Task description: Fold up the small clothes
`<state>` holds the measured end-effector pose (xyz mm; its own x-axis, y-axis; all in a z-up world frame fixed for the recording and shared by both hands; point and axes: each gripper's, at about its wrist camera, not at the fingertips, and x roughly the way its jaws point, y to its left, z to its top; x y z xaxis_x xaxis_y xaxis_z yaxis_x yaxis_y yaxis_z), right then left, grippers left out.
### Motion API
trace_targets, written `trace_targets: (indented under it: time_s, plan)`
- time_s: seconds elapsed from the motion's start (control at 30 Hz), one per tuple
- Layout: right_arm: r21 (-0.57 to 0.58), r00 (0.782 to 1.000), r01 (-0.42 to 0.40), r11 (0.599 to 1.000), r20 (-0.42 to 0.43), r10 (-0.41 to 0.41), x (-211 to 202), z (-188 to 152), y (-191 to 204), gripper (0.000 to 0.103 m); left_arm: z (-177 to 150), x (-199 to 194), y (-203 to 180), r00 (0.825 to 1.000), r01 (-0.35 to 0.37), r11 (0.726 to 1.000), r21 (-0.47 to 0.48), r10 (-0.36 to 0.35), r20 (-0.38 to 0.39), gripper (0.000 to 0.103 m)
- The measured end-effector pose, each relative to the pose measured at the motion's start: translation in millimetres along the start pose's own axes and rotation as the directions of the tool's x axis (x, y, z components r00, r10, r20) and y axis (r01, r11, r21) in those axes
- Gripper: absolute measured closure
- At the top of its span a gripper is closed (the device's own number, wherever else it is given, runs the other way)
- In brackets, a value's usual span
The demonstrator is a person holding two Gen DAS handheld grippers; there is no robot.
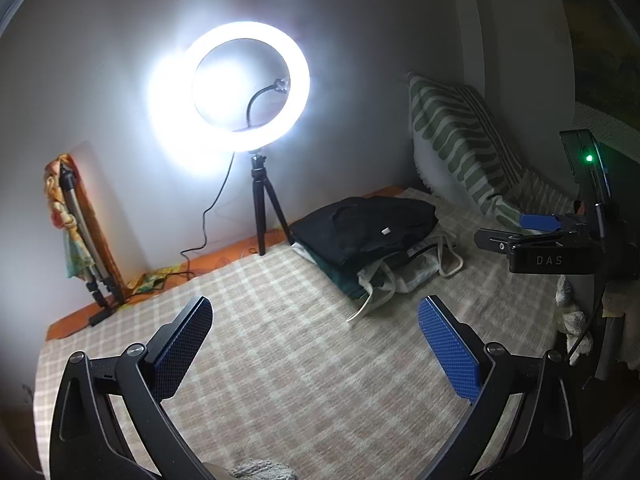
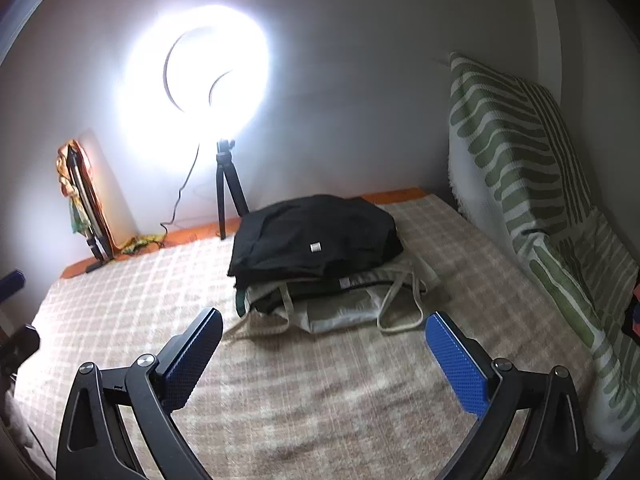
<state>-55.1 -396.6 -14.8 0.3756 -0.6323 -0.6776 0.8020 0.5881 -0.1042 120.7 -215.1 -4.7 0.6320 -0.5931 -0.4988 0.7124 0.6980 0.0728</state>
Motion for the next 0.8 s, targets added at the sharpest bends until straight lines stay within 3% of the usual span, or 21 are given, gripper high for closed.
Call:
trace_targets:
  time_s: [0.23,0.8]
  plan:
    - [-0.010,0.997,0.068,0.998,0.035,-0.068,0.2,-14.1,2.8,0.000,-13.3,0.4,3.6,0.999,-0.007,1.000,-0.013,0.007,-0.031,0.000]
    - [-0.043,0.998,0.057,0.997,0.020,-0.056,15.9,-28.0,7.9,0.000,-21.1,0.3,-16.6,1.000,-0.021,0.998,0.055,0.022,-0.021,0.000]
